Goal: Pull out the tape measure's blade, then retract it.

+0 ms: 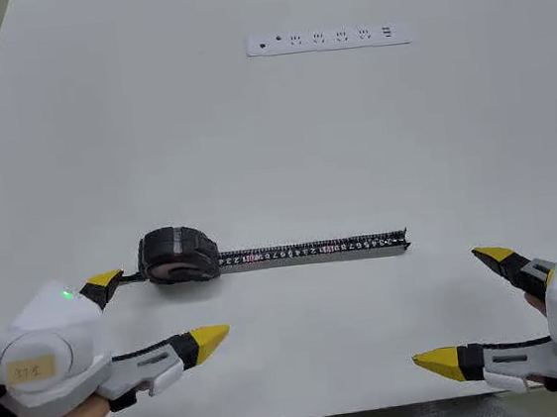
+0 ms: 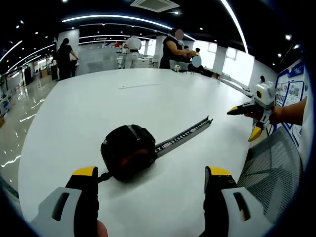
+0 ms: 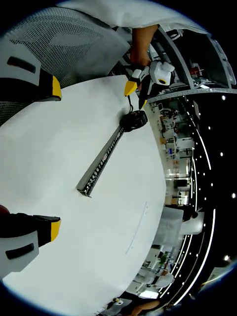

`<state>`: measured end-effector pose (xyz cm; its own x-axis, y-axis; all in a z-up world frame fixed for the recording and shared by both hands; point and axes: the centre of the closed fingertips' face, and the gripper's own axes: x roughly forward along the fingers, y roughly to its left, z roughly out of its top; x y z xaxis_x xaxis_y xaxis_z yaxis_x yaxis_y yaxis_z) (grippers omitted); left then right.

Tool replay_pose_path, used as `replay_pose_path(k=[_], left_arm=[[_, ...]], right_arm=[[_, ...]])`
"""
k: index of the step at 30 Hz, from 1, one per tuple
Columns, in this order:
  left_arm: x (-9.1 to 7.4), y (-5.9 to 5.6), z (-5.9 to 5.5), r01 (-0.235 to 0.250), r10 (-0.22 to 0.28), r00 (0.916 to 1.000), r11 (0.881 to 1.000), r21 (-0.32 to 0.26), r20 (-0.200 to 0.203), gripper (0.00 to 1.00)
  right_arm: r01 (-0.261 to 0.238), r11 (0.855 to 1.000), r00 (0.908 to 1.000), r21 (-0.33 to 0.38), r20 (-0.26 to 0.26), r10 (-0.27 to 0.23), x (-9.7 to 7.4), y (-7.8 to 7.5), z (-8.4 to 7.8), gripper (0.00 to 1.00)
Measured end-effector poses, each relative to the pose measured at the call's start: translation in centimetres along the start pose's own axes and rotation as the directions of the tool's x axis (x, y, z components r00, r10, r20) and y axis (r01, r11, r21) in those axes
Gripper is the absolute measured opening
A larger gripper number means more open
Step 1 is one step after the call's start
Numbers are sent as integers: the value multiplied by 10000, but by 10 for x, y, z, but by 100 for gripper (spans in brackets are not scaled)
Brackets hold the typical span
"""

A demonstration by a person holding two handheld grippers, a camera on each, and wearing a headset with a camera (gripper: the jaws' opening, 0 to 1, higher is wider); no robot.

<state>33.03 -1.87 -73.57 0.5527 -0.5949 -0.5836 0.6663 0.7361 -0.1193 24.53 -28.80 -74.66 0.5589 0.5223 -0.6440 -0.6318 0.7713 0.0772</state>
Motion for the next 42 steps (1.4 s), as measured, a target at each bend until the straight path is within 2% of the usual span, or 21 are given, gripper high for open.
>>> replay_pose_path(k=[5, 13, 23, 31, 36, 38, 42], left_arm=[[11, 7, 1, -256, 255, 9997, 9996, -156, -56, 85], [16, 2, 4, -262, 261, 9997, 9991, -324, -28, 84], [19, 5, 4, -428, 427, 9991, 9983, -390, -34, 82], [22, 7, 7, -820, 838, 9964, 9916, -996, 142, 80], [26, 10, 9, -1238, 1268, 9918, 9845, -1239, 162, 78], [27, 10, 10, -1262, 1312, 9910, 9818, -1418, 260, 80], [28, 12, 10, -1572, 1622, 9865, 9772, -1428, 235, 79]], right_arm=[[-14, 10000, 10000, 54, -20, 14, 0, 0, -1, 95], [24, 10000, 10000, 53, -32, -24, 0, -5, 0, 95], [-93, 9999, 9999, -69, -70, 93, 3, -4, 1, 91], [-190, 9993, 9998, -333, -46, 189, 6, -9, 7, 88], [-309, 9976, 9995, -614, 8, 310, 9, -16, 15, 81], [-413, 9957, 9991, -826, -113, 405, 11, -18, 17, 79], [-580, 9909, 9981, -1215, -290, 549, 17, -26, 21, 72]])
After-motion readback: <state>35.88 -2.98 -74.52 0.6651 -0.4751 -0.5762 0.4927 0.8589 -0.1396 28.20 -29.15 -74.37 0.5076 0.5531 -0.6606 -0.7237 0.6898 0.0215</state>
